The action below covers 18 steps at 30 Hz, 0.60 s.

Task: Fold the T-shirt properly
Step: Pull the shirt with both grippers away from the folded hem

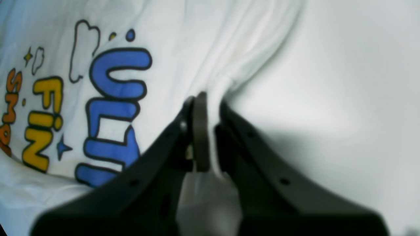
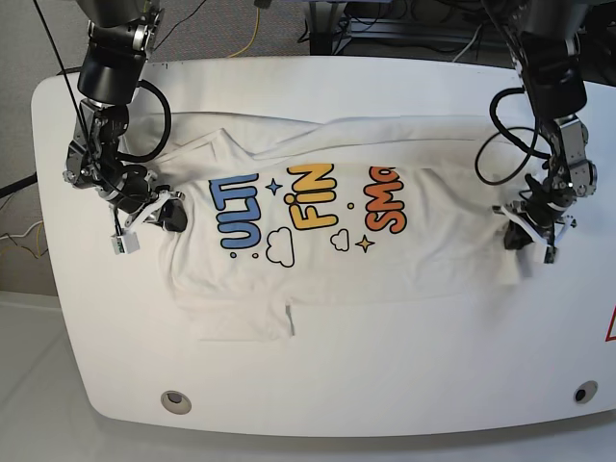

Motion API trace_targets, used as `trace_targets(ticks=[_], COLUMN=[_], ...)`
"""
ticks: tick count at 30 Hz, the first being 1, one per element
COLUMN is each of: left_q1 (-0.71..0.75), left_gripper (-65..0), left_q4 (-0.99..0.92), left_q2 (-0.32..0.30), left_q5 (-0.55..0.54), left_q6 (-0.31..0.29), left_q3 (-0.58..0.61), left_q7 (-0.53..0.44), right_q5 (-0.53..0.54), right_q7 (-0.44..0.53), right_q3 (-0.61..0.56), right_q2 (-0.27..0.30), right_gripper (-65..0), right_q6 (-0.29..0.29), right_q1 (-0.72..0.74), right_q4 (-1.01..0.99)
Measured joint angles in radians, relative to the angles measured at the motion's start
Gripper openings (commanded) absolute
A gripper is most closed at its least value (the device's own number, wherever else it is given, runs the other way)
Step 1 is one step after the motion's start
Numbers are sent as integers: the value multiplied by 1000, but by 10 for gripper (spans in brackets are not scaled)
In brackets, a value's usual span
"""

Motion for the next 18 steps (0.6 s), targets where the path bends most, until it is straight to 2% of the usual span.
trace_targets(ticks=[3,6,11,18], left_q1=[53,72,117,180], left_gripper=[-650,-650,-650,-650], left_q4=[46,84,168,213], left_q2=[3,0,-8,-38], left_q5=[-28,-23,-31,-70], left_q6=[-33,-63,-61,-68], left_q3=[-8,-14,-30,-58], left_q7=[-27,4,75,102], right_q5=[1,16,69,112], right_q7=[-24,-55,-116,-135], right_q3=[-1,-1,7,45], right_q2=[2,10,44,101], right_gripper=[-650,-650,-650,-650], right_q6=[-3,-7,-9,-11], right_q1=[-8,-22,-56,-64], right_q4=[28,61,121,123])
